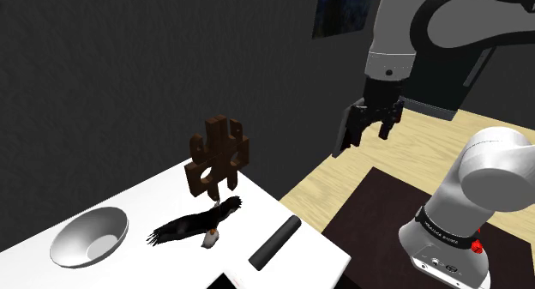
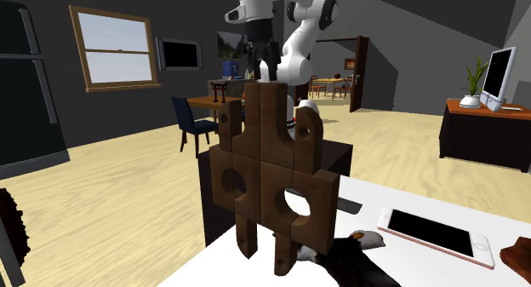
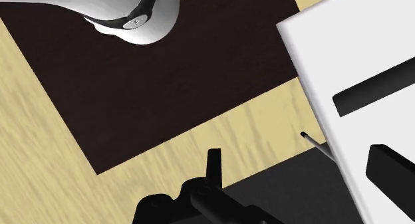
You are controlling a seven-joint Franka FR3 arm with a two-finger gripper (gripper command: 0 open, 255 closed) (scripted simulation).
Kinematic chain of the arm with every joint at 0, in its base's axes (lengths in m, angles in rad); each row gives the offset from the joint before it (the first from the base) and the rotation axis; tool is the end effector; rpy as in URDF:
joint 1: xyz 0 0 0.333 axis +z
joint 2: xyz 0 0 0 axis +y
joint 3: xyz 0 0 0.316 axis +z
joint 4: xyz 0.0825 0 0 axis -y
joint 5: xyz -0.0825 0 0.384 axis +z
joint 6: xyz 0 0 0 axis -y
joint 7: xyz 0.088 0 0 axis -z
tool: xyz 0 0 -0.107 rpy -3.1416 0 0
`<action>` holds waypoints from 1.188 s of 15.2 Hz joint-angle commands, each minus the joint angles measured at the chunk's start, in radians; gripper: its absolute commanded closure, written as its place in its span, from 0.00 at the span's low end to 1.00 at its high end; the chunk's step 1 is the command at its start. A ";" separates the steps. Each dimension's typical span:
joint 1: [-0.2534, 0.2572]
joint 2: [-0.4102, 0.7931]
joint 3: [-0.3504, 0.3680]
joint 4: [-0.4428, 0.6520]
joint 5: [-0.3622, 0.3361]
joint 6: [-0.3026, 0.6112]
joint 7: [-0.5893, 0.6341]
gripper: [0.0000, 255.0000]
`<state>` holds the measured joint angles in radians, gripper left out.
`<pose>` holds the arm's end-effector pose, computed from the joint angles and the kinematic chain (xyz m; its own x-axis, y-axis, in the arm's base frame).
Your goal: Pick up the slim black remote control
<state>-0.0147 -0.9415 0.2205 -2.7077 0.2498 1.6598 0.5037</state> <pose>0.2567 0.0797 0.4697 0.8992 -0.4169 -0.1327 -0.4210 -0.9071 -0.0031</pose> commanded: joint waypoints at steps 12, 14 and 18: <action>0.026 0.173 0.416 -0.148 0.459 0.428 0.588 0.00; 0.009 0.252 0.492 -0.135 0.519 0.521 0.668 0.00; -0.067 0.443 0.657 -0.083 0.597 0.725 0.830 0.00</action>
<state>-0.0643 -0.5377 0.8430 -2.7942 0.8264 2.3324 1.2946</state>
